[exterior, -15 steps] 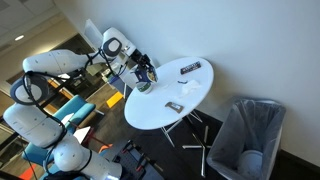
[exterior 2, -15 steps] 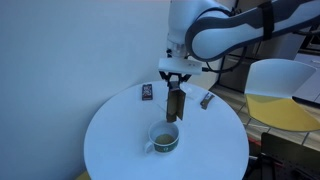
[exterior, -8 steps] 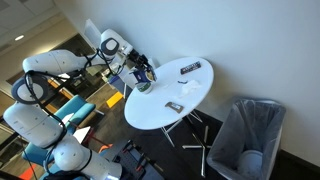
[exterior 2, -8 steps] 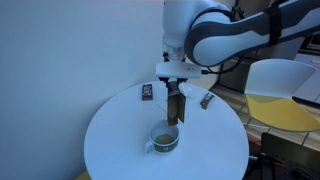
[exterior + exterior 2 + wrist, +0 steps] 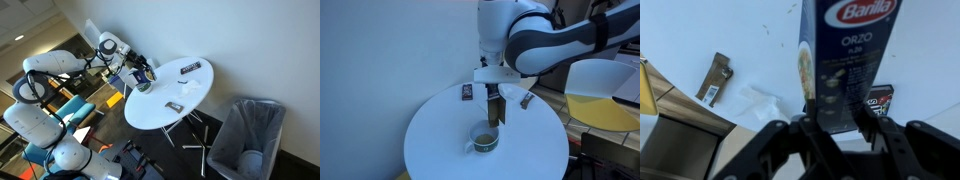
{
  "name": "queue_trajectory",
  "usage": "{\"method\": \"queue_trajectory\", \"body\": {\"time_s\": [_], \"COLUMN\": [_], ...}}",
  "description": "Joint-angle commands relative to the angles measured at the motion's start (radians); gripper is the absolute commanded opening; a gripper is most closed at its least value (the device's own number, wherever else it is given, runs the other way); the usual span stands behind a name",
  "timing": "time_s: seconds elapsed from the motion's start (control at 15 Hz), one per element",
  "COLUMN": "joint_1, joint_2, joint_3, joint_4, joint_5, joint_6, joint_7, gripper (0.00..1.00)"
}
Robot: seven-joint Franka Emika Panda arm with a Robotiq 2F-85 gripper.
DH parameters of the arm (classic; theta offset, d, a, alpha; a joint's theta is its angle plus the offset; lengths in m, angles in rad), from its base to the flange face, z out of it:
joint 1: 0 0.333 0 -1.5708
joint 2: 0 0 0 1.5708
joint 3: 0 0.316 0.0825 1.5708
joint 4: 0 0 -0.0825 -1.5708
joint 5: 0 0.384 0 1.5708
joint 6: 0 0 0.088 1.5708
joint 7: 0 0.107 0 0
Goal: Pour the contents of the box into the cup, then mix it with the spoon
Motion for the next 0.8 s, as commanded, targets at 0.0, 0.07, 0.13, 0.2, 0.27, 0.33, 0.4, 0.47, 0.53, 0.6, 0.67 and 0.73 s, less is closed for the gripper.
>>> {"method": "queue_trajectory", "body": {"time_s": [0.0, 0.07, 0.13, 0.2, 0.27, 0.33, 0.4, 0.47, 0.53, 0.6, 0.67, 0.73], "joint_1": [0.018, 0.021, 0.024, 0.027, 0.030, 0.031, 0.034, 0.036, 0.039, 0.043, 0.047, 0.052], "joint_2": [0.009, 0.011, 0.013, 0.015, 0.017, 0.020, 0.023, 0.025, 0.029, 0.032, 0.035, 0.039], "joint_3": [0.010, 0.012, 0.013, 0.014, 0.016, 0.018, 0.021, 0.023, 0.025, 0.026, 0.029, 0.031], "joint_4": [0.033, 0.035, 0.036, 0.037, 0.039, 0.041, 0.045, 0.047, 0.051, 0.055, 0.061, 0.068], "joint_5": [-0.063, -0.080, -0.092, -0.103, -0.111, -0.116, -0.130, -0.139, -0.151, -0.162, -0.175, -0.187], "joint_6": [-0.054, -0.059, -0.060, -0.061, -0.061, -0.062, -0.064, -0.064, -0.071, -0.078, -0.089, -0.101], "joint_7": [0.055, 0.066, 0.078, 0.086, 0.097, 0.098, 0.113, 0.118, 0.127, 0.136, 0.143, 0.155], "gripper": [0.19, 0.19, 0.19, 0.19, 0.19, 0.19, 0.19, 0.19, 0.19, 0.19, 0.19, 0.19]}}
